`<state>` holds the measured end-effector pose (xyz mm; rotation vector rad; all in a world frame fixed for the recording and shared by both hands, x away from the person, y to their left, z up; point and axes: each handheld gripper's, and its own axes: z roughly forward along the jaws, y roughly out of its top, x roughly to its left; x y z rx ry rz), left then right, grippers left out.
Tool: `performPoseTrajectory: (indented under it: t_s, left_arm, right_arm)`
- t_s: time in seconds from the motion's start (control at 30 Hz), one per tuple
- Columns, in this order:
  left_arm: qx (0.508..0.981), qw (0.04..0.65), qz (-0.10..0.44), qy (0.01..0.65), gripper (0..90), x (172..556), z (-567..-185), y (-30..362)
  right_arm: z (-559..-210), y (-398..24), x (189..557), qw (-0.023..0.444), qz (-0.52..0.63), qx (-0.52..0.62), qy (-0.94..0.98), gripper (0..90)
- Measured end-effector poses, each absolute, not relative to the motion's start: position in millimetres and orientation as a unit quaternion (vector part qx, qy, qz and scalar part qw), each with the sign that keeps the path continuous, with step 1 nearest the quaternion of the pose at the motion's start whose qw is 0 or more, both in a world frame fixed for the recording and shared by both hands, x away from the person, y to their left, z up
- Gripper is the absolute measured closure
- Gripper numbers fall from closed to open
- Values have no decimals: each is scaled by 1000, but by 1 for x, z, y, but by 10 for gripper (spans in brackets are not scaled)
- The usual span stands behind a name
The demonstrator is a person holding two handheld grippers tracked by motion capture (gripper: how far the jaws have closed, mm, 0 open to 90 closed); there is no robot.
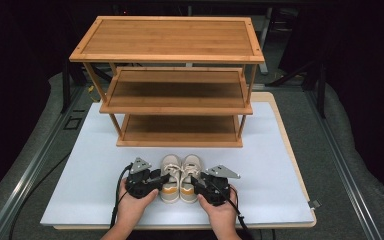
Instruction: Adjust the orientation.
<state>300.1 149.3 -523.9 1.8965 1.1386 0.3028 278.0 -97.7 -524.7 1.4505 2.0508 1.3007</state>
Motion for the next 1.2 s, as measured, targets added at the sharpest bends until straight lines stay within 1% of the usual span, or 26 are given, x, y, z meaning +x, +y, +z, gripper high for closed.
performPoseTrajectory:
  t_s: [0.13,0.27,0.37,0.53,0.67,0.73,0.83,1.03,1.2]
  left_arm:
    - [756,440,121,470,535,298,-524,149]
    - [739,443,120,493,516,297,-527,146]
    - [734,444,133,496,513,293,-530,144]
    - [714,458,112,518,515,292,-534,147]
    - [702,466,118,526,519,289,-536,145]
    - [697,468,120,530,527,288,-536,144]
    - [695,470,119,531,534,288,-536,145]
    - [691,470,123,534,550,287,-536,143]
    - [688,474,124,536,556,287,-537,143]
  right_arm:
    - [-526,-96,277,166,447,507,718,544]
    - [-528,-94,280,156,442,514,718,517]
    - [-530,-92,281,155,442,521,714,521]
    - [-532,-92,282,151,446,528,707,534]
    - [-533,-92,280,146,450,536,699,546]
    - [-534,-90,279,155,452,542,692,556]
    - [-535,-90,278,160,452,552,682,567]
    - [-539,-90,275,153,472,564,660,573]
    - [-542,-88,272,162,484,572,642,576]
